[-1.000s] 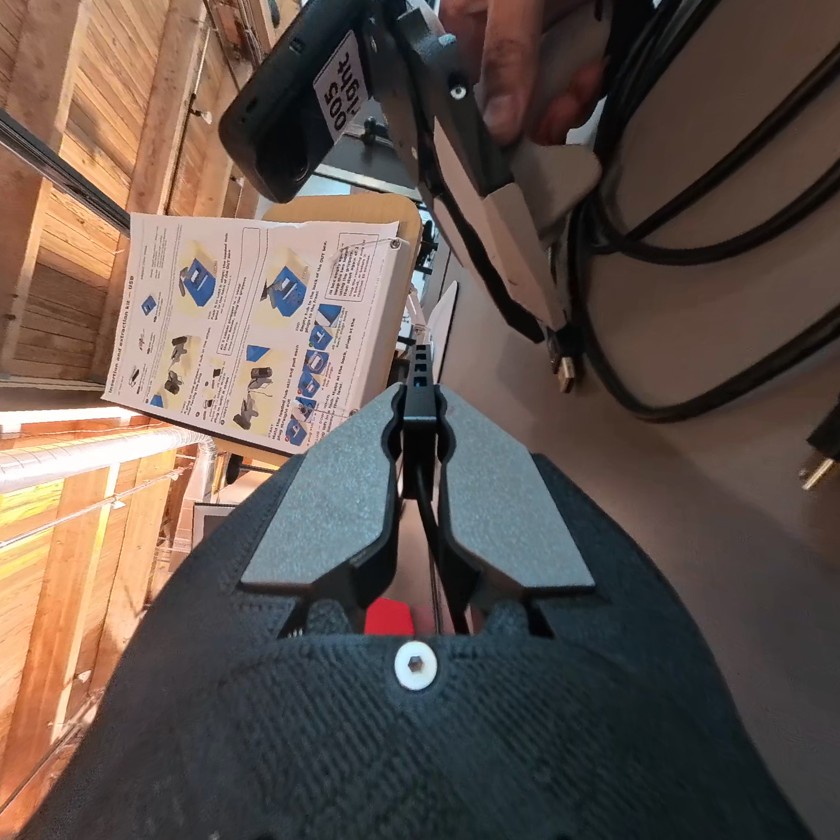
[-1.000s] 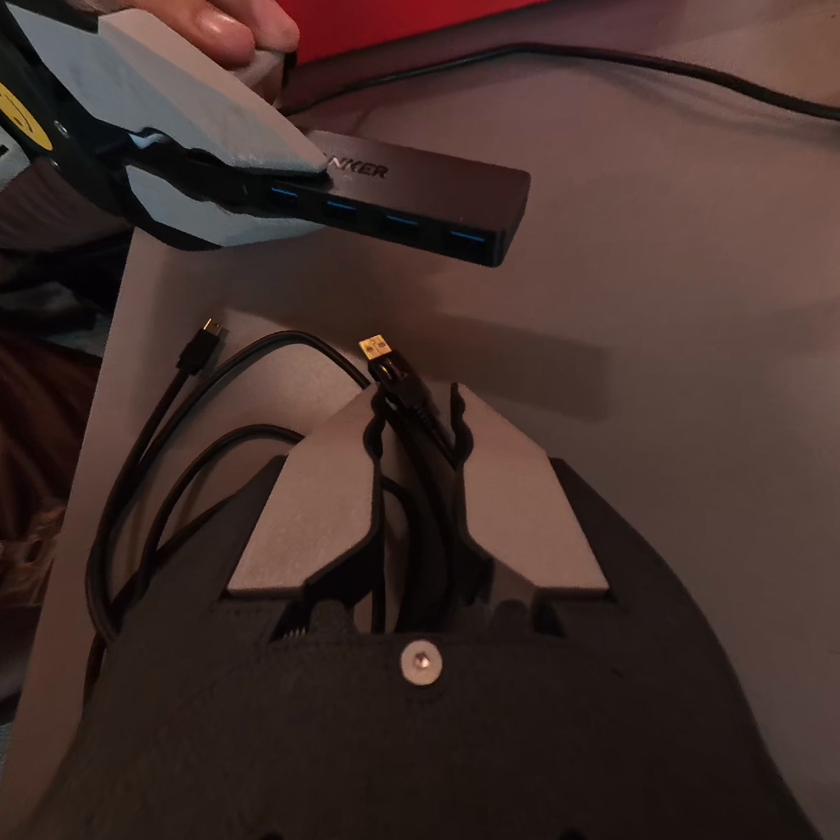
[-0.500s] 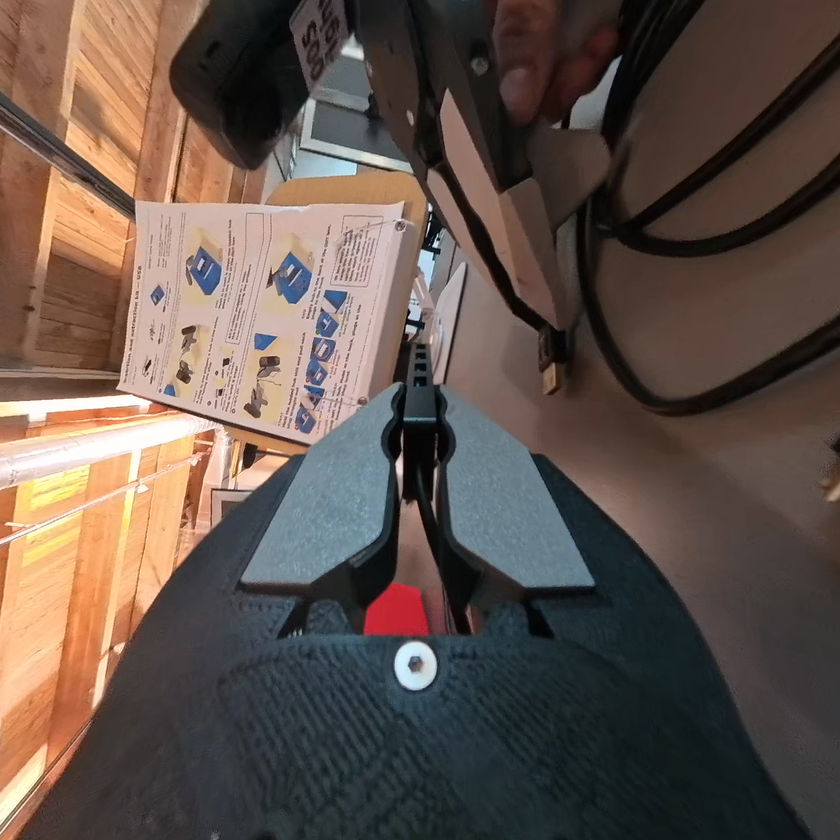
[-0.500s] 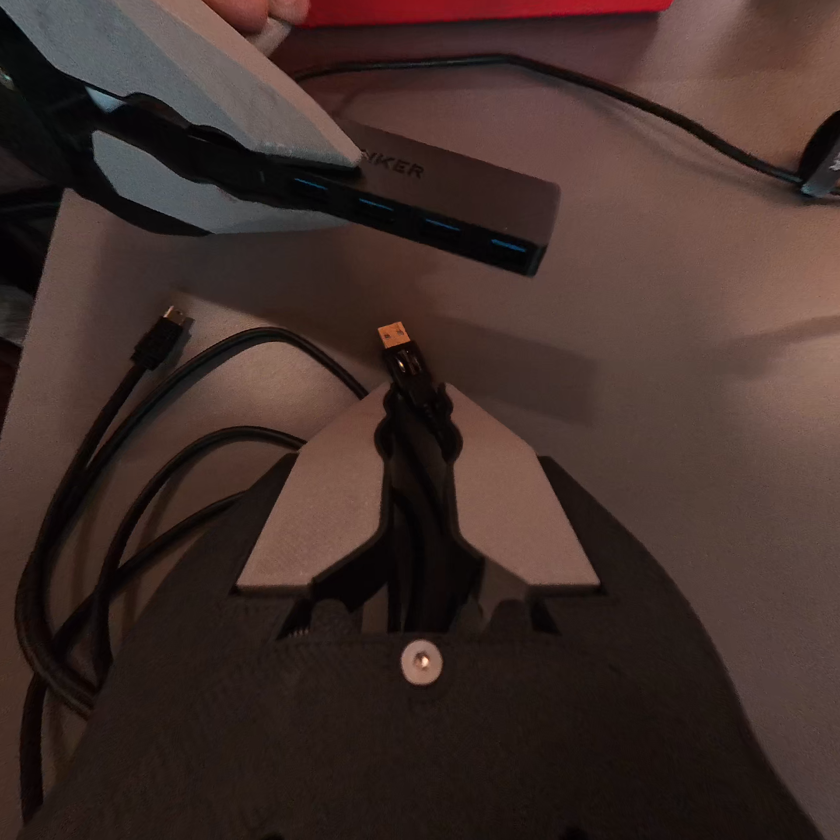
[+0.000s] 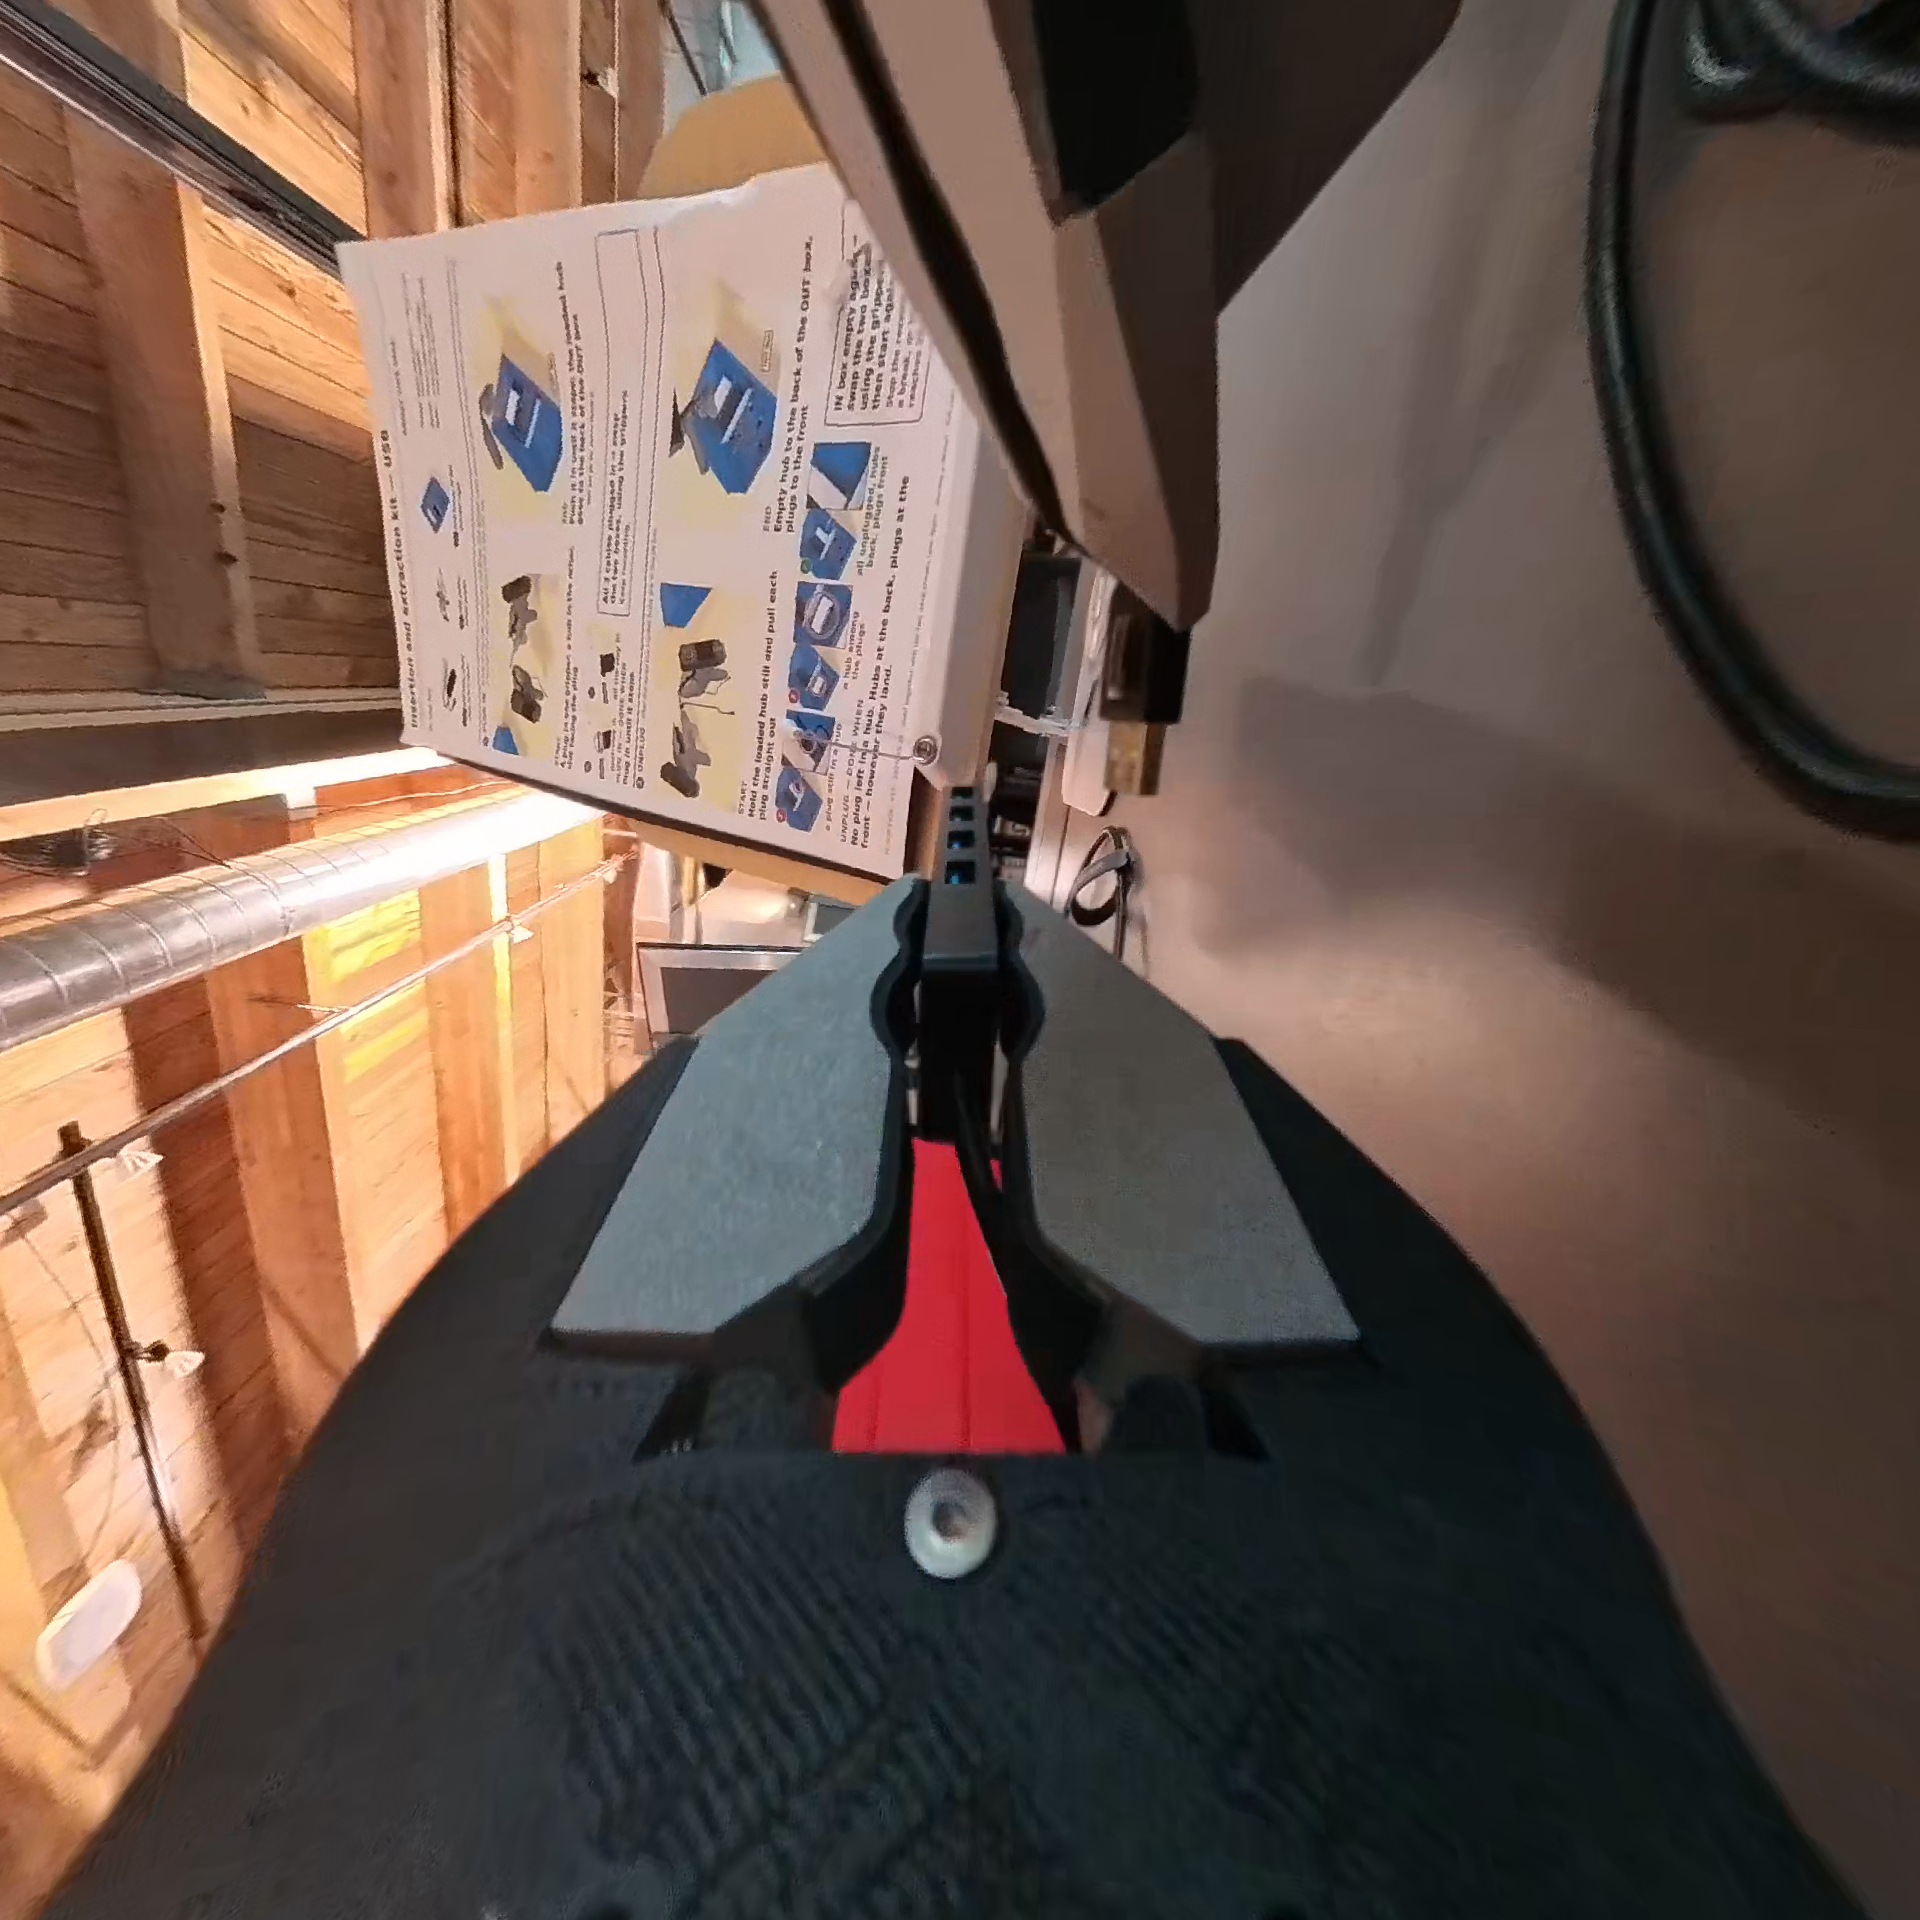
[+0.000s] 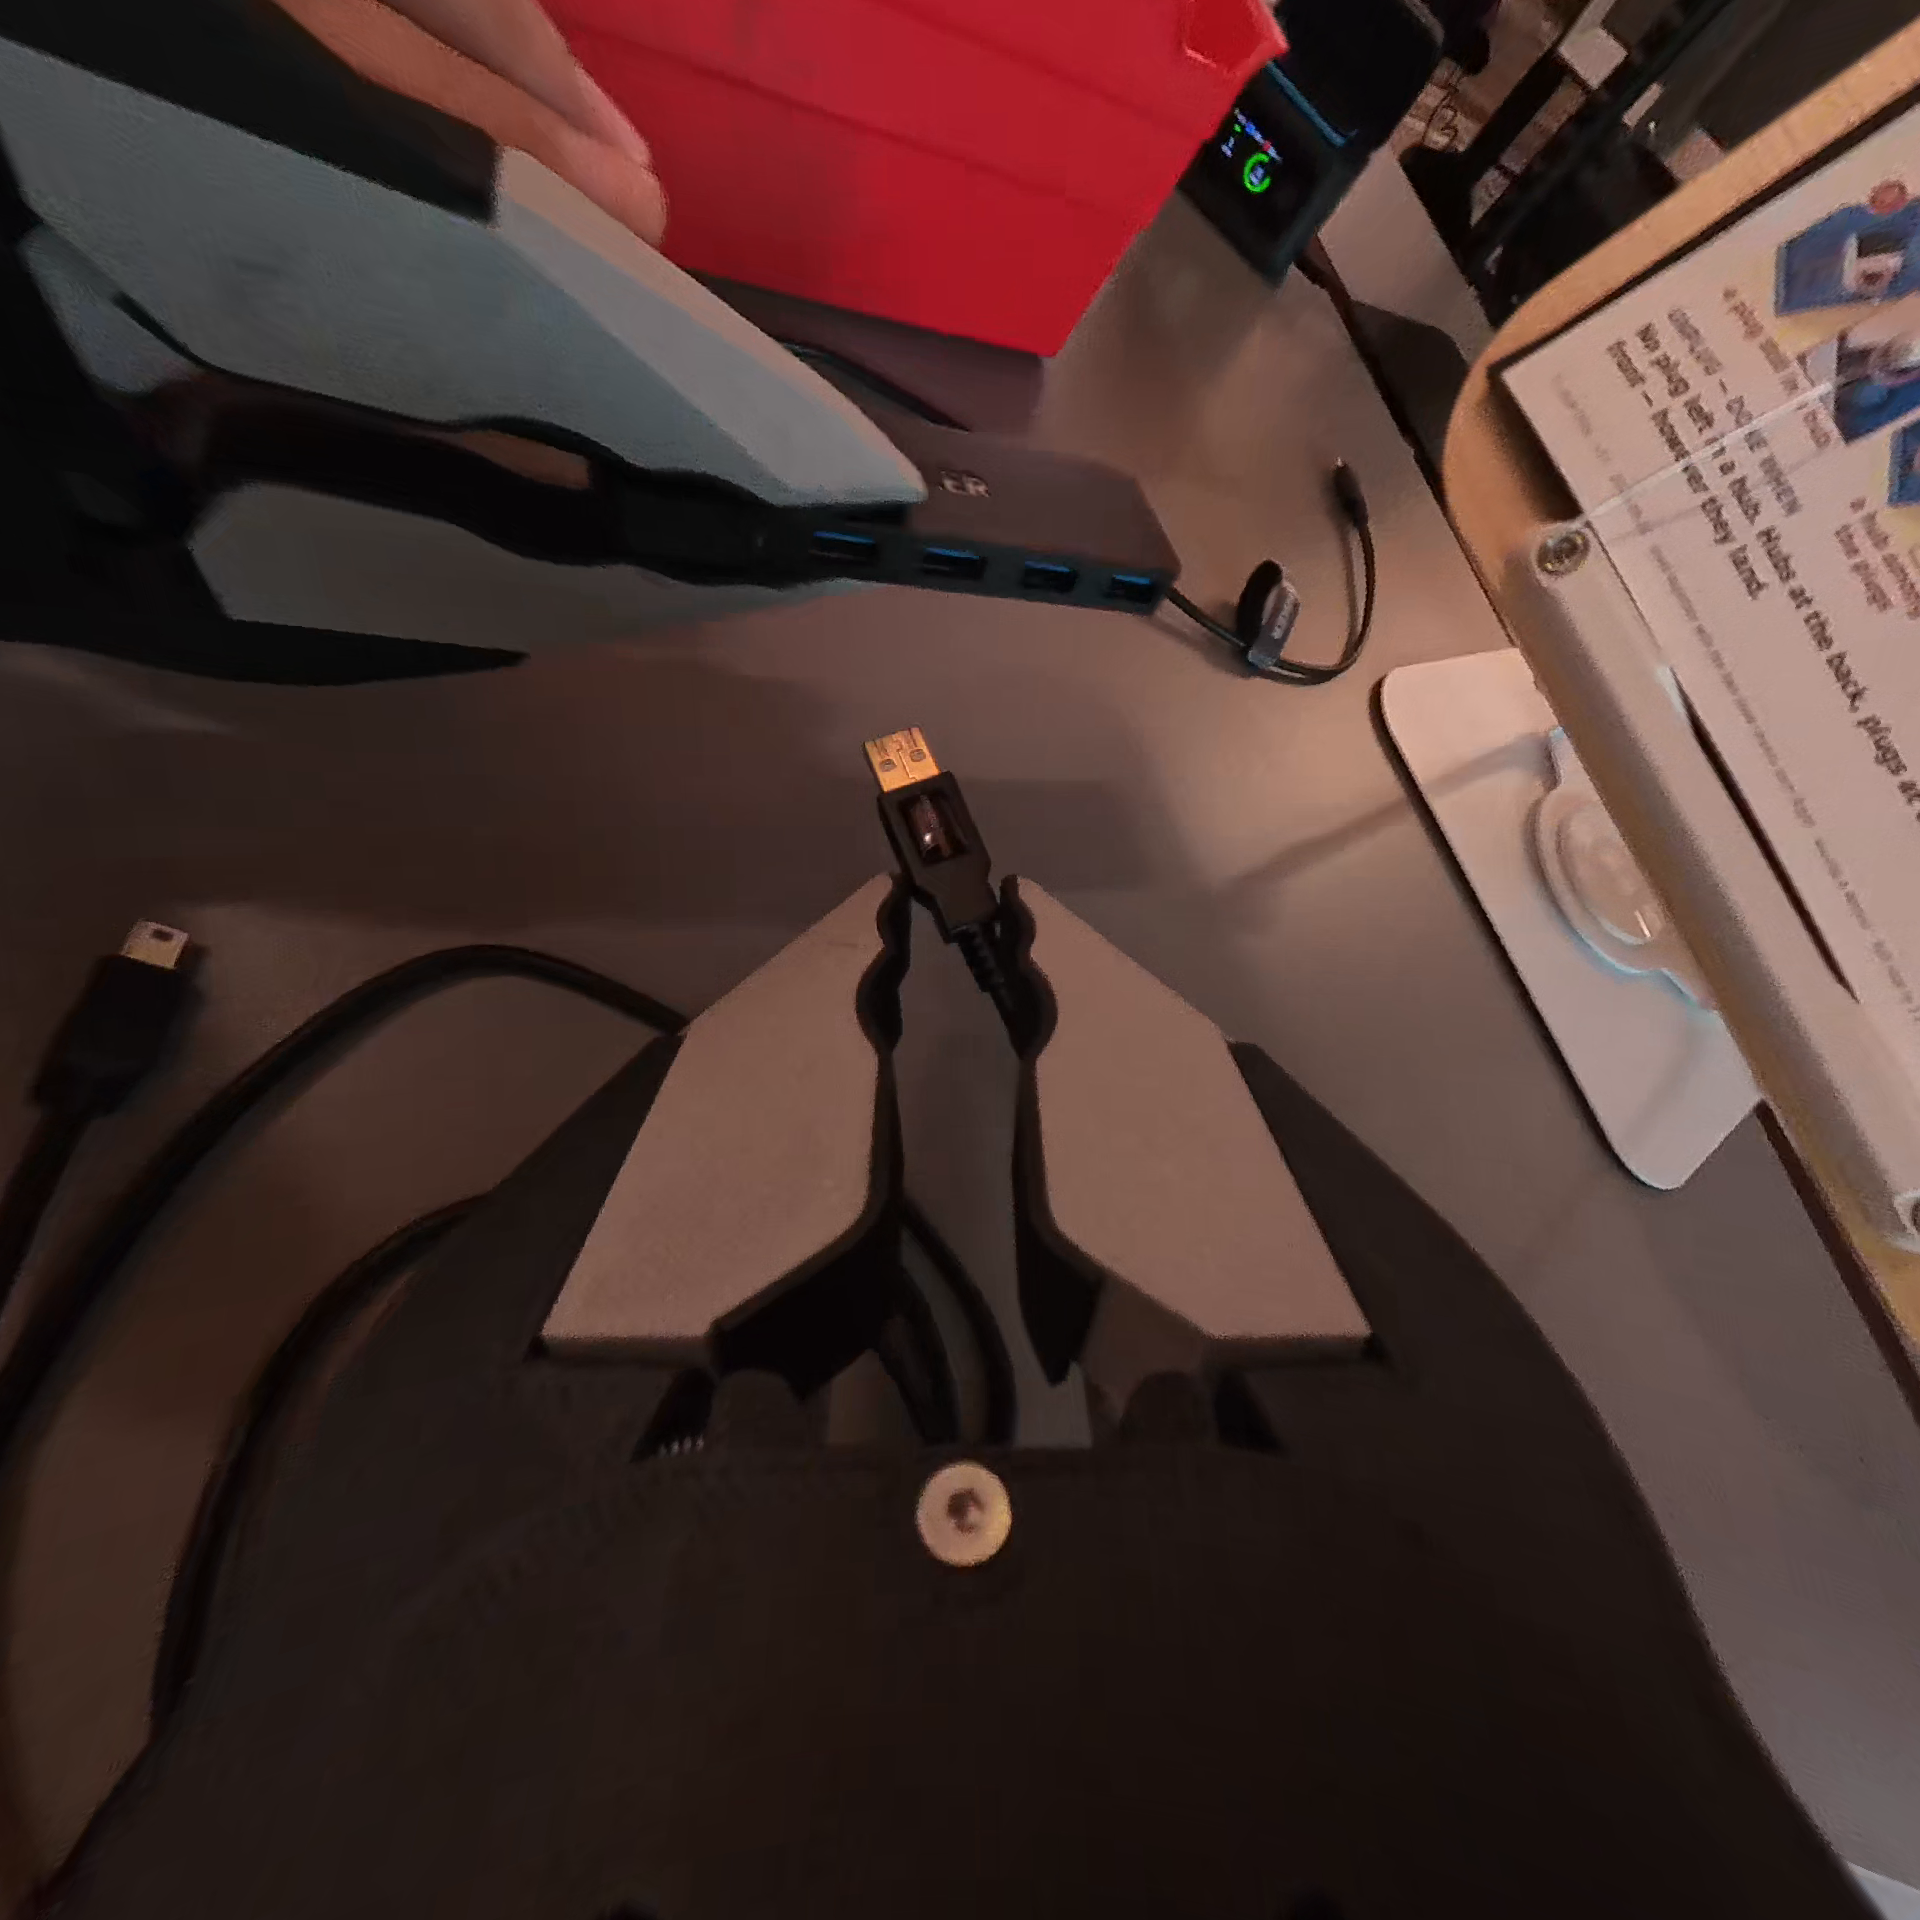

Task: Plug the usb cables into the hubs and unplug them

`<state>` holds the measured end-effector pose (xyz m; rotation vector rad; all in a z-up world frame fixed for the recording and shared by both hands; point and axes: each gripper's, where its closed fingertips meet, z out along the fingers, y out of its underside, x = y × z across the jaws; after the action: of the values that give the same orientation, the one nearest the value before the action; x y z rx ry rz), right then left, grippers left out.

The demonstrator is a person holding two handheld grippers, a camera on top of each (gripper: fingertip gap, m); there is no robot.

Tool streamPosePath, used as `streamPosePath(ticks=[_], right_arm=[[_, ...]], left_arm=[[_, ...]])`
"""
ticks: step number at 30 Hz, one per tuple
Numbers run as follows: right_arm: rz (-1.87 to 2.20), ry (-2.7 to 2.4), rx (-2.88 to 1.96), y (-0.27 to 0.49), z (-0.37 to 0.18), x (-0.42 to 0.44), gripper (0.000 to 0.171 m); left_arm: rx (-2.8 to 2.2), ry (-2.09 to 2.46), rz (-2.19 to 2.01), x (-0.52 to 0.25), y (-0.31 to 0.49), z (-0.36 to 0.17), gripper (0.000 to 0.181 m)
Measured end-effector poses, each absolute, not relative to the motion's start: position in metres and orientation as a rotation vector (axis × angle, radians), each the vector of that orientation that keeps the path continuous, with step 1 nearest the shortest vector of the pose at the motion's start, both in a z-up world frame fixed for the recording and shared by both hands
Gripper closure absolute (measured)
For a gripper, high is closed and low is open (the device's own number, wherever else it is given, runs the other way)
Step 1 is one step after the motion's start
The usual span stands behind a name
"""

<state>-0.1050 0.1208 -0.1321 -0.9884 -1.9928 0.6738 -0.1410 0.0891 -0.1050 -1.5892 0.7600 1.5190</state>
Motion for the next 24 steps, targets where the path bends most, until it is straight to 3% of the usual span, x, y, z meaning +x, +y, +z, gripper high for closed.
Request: streamPosePath(ticks=[24], right_arm=[[0.826,-1.877,-1.106,0.105,-0.115,-0.106,0.156]], left_arm=[[-1.595,0.804,1.553,-0.137,0.092,-0.11,0.172]])
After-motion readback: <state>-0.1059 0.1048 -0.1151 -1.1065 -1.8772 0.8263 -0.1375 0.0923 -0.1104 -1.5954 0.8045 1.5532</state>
